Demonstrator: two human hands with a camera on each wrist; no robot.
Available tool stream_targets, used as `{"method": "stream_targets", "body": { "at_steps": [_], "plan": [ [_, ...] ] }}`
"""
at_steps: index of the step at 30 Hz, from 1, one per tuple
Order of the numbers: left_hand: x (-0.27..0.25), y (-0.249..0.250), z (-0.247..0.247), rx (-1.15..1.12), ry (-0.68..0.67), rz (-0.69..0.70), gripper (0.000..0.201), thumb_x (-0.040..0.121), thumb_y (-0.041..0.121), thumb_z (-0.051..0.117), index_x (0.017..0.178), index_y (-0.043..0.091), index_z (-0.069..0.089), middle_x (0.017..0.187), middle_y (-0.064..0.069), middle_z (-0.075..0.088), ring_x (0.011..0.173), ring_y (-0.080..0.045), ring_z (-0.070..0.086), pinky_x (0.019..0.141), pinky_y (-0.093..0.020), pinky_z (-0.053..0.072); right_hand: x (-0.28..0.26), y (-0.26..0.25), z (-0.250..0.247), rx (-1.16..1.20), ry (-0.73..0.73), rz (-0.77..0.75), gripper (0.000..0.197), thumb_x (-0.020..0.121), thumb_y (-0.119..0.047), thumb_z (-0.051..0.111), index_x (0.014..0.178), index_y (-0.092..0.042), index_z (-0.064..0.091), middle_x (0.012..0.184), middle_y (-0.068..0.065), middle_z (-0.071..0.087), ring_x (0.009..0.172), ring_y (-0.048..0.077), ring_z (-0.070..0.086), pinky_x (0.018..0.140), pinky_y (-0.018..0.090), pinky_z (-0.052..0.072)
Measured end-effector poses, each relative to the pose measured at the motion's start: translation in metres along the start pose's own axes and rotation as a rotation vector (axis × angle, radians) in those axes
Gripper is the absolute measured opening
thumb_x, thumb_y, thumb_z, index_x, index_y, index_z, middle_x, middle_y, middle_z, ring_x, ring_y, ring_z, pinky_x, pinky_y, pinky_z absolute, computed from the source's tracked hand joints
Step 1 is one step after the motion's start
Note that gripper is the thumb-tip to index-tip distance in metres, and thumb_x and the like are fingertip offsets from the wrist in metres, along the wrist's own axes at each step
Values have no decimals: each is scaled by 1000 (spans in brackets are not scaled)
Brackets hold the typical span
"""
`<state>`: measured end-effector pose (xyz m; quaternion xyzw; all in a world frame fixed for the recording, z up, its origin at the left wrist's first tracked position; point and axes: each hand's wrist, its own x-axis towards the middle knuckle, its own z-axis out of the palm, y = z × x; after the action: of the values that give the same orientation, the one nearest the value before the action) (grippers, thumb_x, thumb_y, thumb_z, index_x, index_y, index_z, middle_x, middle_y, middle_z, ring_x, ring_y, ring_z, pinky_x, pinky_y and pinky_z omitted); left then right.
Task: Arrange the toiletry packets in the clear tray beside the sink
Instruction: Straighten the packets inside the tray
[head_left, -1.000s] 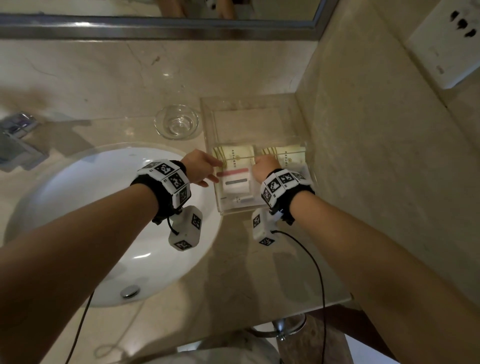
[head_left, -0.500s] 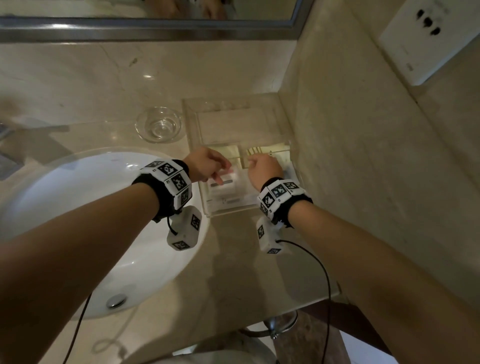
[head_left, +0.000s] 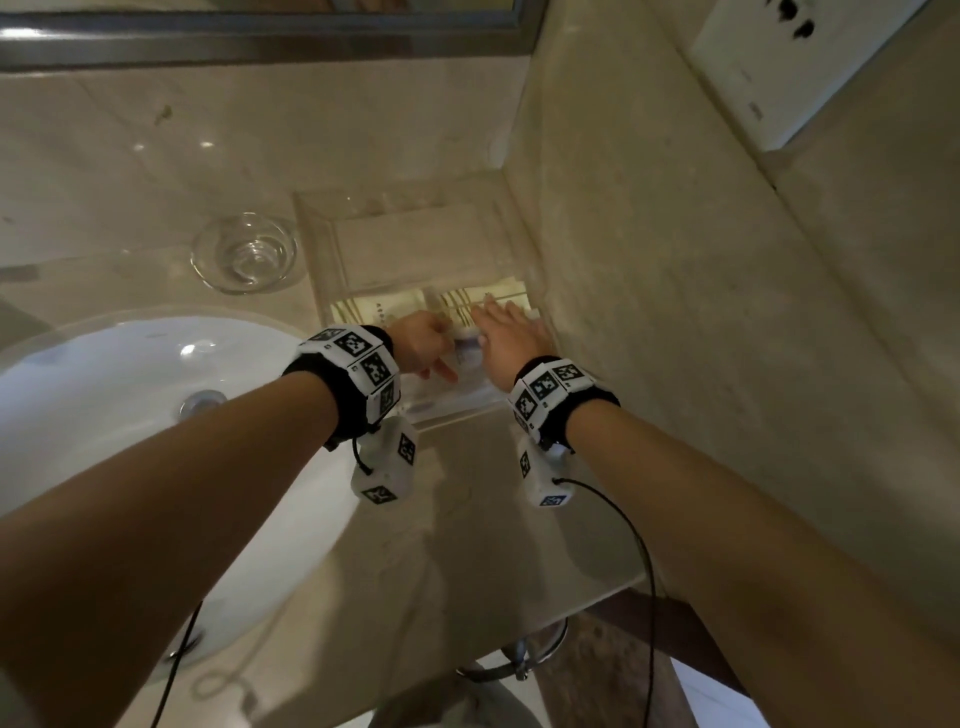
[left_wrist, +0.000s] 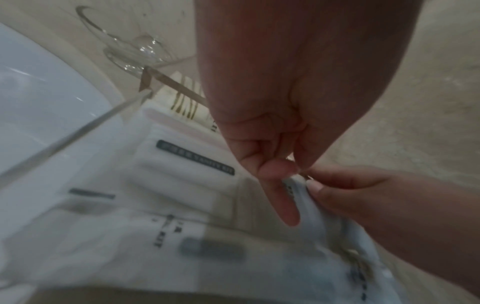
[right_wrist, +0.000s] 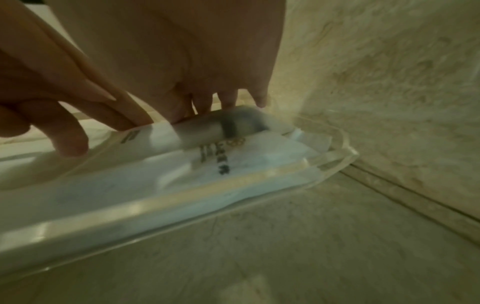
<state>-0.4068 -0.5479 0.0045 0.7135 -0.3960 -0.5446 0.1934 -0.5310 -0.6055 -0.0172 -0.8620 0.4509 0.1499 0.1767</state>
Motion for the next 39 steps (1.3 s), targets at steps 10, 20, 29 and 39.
{"method": "stream_targets", "body": {
  "at_steps": [10, 20, 29, 39],
  "plan": [
    [8, 3, 0, -83, -61, -4, 9, 91, 5, 44, 90, 7, 52, 103, -16, 61, 72, -17, 62, 44, -16, 43, 2, 9, 1, 67, 32, -65, 49, 100, -21, 32, 148, -18, 23, 159, -1, 13, 147, 20, 12, 120, 46, 7],
    [10, 6, 1, 1, -24, -2, 22, 89, 0, 45, 71, 13, 49, 69, -2, 57, 52, -6, 58, 38, -12, 40, -14, 21, -1, 25, 228, -106, 25, 94, -20, 43, 112, -14, 59, 118, 1, 59, 112, 22, 51, 100, 38, 32],
    [9, 10, 5, -48, -10, 0, 21, 92, -1, 36, 103, 14, 47, 99, -8, 56, 41, 2, 60, 36, -12, 38, -13, 17, -7, -74, 89, -68, 24, 94, -21, 40, 104, -19, 63, 112, 0, 61, 111, 21, 48, 102, 41, 29],
    [7, 13, 6, -51, 19, -9, 38, 95, 8, 38, 132, 5, 44, 109, -9, 57, 61, -7, 59, 49, -18, 38, -15, 22, 1, -140, 124, -90, 39, 98, -37, 32, 115, -18, 62, 123, 2, 57, 117, 22, 46, 100, 41, 32]
  ]
}}
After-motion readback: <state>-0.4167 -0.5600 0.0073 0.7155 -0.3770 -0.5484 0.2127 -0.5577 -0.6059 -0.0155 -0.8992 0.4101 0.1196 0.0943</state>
